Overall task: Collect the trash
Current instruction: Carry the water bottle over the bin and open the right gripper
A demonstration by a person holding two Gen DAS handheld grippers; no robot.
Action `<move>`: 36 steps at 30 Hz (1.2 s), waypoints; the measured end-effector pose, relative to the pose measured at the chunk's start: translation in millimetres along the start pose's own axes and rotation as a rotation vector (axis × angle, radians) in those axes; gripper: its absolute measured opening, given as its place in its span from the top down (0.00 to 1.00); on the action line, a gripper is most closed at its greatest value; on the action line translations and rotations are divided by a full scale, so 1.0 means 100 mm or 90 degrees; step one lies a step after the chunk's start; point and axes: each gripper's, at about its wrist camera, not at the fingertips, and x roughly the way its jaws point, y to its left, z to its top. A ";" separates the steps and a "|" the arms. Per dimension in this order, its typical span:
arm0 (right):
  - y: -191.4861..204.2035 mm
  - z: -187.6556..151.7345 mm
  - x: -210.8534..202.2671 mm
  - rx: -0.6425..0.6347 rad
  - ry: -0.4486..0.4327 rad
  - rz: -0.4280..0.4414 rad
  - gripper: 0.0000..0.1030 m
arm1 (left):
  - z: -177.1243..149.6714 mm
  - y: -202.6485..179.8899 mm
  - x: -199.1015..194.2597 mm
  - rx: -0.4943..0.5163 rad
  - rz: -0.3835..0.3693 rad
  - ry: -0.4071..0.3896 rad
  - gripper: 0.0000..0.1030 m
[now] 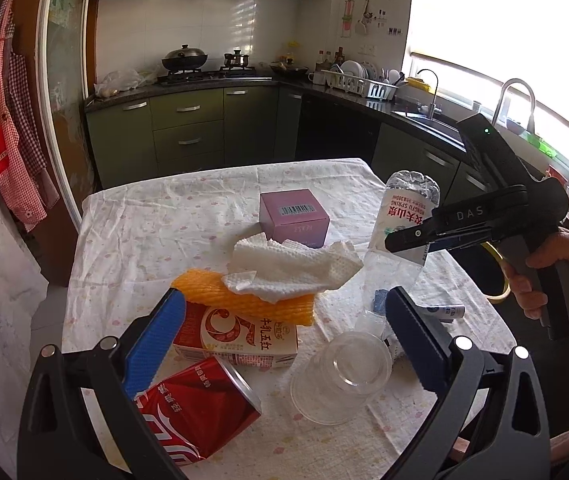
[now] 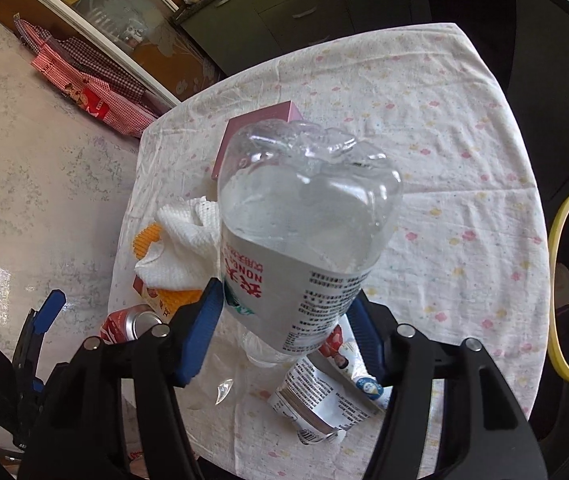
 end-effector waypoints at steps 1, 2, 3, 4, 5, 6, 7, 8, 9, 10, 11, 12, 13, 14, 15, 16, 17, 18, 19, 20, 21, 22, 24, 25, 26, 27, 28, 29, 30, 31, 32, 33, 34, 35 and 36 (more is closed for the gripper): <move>0.01 -0.01 -0.03 -0.007 -0.005 -0.001 0.43 | 0.00 0.00 0.00 0.001 0.000 0.000 0.04; 0.04 -0.02 -0.06 -0.014 -0.012 -0.001 0.43 | 0.00 0.00 0.00 0.002 0.000 0.000 0.04; 0.05 -0.03 -0.09 -0.021 -0.018 -0.002 0.43 | 0.00 -0.01 -0.01 0.003 0.000 -0.001 0.04; 0.07 -0.04 -0.12 -0.028 -0.024 0.000 0.43 | 0.00 -0.01 -0.01 0.003 0.001 -0.001 0.04; 0.10 -0.05 -0.15 -0.034 -0.030 0.001 0.43 | 0.00 -0.01 -0.01 0.004 0.001 -0.001 0.04; 0.13 -0.07 -0.20 -0.041 -0.037 0.001 0.43 | 0.00 -0.02 -0.01 0.004 0.001 -0.002 0.04; 0.15 -0.08 -0.23 -0.046 -0.044 0.001 0.43 | 0.00 -0.02 -0.01 0.003 0.001 -0.002 0.04; 0.16 -0.09 -0.28 -0.050 -0.050 0.001 0.43 | 0.01 -0.02 -0.01 0.003 0.001 -0.002 0.04; 0.16 -0.09 -0.31 -0.050 -0.056 0.001 0.43 | 0.01 -0.02 -0.01 0.003 0.001 -0.001 0.04; 0.14 -0.10 -0.36 -0.049 -0.064 -0.001 0.43 | 0.01 -0.02 -0.01 0.004 0.001 -0.001 0.04; 0.12 -0.10 -0.41 -0.047 -0.071 -0.003 0.43 | 0.01 -0.02 -0.01 0.005 0.001 -0.001 0.04; 0.08 -0.10 -0.47 -0.043 -0.080 -0.005 0.43 | 0.01 -0.02 -0.01 0.006 0.000 -0.001 0.04; 0.03 -0.10 -0.53 -0.036 -0.089 -0.008 0.43 | 0.01 -0.03 -0.01 0.007 0.000 -0.001 0.04; -0.04 -0.10 -0.60 -0.029 -0.100 -0.013 0.43 | 0.01 -0.04 -0.01 0.008 -0.001 -0.001 0.04; -0.11 -0.10 -0.68 -0.021 -0.112 -0.021 0.43 | 0.01 -0.04 -0.01 0.009 -0.002 -0.002 0.04; -0.20 -0.10 -0.76 -0.012 -0.126 -0.033 0.43 | 0.01 -0.05 -0.01 0.009 -0.003 -0.002 0.04; -0.31 -0.10 -0.85 -0.001 -0.140 -0.049 0.43 | 0.01 -0.06 -0.01 0.011 -0.005 -0.002 0.04; -0.42 -0.11 -0.93 0.011 -0.153 -0.066 0.43 | 0.02 -0.07 0.00 0.012 -0.006 -0.002 0.04; -0.56 -0.11 -1.02 0.026 -0.168 -0.084 0.43 | 0.02 -0.09 0.00 0.013 -0.008 -0.002 0.05; -0.70 -0.11 -1.10 0.044 -0.181 -0.104 0.43 | 0.02 -0.11 0.01 0.015 -0.010 -0.002 0.04; -0.85 -0.12 -1.17 0.061 -0.194 -0.125 0.43 | 0.02 -0.13 0.01 0.017 -0.012 -0.001 0.04; -1.01 -0.14 -1.24 0.079 -0.206 -0.147 0.43 | 0.02 -0.15 0.02 0.020 -0.013 -0.001 0.04; -1.33 -0.17 -1.35 0.115 -0.222 -0.192 0.43 | 0.03 -0.20 0.03 0.027 -0.014 0.000 0.04; -1.49 -0.18 -1.38 0.133 -0.225 -0.210 0.42 | 0.03 -0.23 0.04 0.031 -0.015 -0.001 0.04; -1.65 -0.18 -1.39 0.152 -0.227 -0.227 0.42 | 0.04 -0.25 0.04 0.033 -0.016 -0.001 0.04; -1.78 -0.20 -1.38 0.168 -0.225 -0.240 0.42 | 0.04 -0.27 0.05 0.036 -0.016 0.000 0.04; -1.92 -0.21 -1.35 0.182 -0.223 -0.253 0.42 | 0.04 -0.29 0.05 0.038 -0.016 0.001 0.04; -2.05 -0.21 -1.32 0.195 -0.219 -0.267 0.42 | 0.04 -0.32 0.05 0.040 -0.017 0.001 0.04; -2.16 -0.22 -1.29 0.207 -0.214 -0.278 0.42 | 0.05 -0.33 0.06 0.043 -0.017 0.002 0.04; -2.24 -0.23 -1.25 0.217 -0.209 -0.285 0.42 | 0.05 -0.35 0.07 0.045 -0.016 0.003 0.04; -2.35 -0.23 -1.21 0.227 -0.203 -0.295 0.42 | 0.05 -0.37 0.08 0.048 -0.017 0.004 0.04; -2.44 -0.23 -1.17 0.235 -0.197 -0.305 0.42 | 0.05 -0.39 0.09 0.051 -0.017 0.006 0.04; -2.52 -0.23 -1.13 0.243 -0.193 -0.316 0.41 | 0.05 -0.40 0.10 0.054 -0.018 0.008 0.04; -2.62 -0.24 -1.10 0.247 -0.185 -0.322 0.40 | 0.05 -0.41 0.11 0.056 -0.019 0.010 0.04; -2.69 -0.24 -1.06 0.252 -0.175 -0.324 0.40 | 0.05 -0.43 0.12 0.058 -0.020 0.012 0.04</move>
